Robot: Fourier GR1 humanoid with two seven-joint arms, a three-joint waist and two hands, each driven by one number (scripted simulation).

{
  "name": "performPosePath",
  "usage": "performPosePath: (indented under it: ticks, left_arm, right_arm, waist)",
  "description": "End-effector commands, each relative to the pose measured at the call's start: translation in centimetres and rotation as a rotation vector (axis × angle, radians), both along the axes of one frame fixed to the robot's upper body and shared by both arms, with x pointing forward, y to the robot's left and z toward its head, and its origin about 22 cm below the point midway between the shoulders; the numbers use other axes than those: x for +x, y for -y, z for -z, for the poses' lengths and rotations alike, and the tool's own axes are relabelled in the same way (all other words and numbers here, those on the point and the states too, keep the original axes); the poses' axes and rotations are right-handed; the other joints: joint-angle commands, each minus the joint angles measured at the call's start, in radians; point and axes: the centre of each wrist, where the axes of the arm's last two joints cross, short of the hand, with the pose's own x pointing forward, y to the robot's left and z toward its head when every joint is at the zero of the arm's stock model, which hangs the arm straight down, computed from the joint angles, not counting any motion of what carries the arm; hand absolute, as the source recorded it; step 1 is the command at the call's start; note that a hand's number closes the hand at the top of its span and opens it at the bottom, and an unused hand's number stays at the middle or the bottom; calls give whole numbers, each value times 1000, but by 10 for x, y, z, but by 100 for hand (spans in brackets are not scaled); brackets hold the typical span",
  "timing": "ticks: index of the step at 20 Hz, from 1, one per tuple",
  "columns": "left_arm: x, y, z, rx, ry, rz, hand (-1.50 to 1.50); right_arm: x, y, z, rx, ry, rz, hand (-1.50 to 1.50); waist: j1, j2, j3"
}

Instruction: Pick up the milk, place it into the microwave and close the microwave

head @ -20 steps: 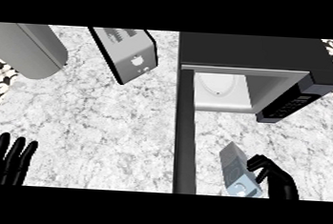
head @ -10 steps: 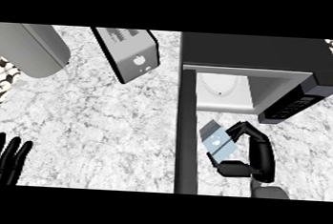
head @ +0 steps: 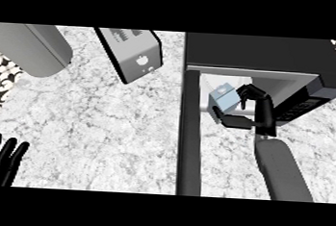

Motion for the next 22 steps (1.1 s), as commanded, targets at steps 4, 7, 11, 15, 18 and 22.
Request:
performPosePath:
  ticks: [4,7,11,15,18,22]
  left_arm:
    - [6,8,10,-12,-1,18,-150]
    - [8,2,4,-8,6,36,-150]
    - [11,4,9,-16,-11,29,-150]
    - [10,3,1,30,4,23,-150]
    - [6,8,7,49,11,7,-150]
    - [10,4,1,55,7,23,-150]
  right_arm:
    - [55,0,-20,-89,-47,105,150]
    - [54,35,-14,-157,-23,174,150]
    - [64,50,-30,-220,34,358,150]
    - [69,46,-31,-363,75,348,150]
    - [73,35,-29,-422,18,267,-150]
    - [82,15,-37,-455,-16,207,-150]
  waist:
    - [18,9,2]
    - [31,16,2]
    - [43,22,3]
    - [51,25,3]
    - [55,22,3]
    - [69,30,4]
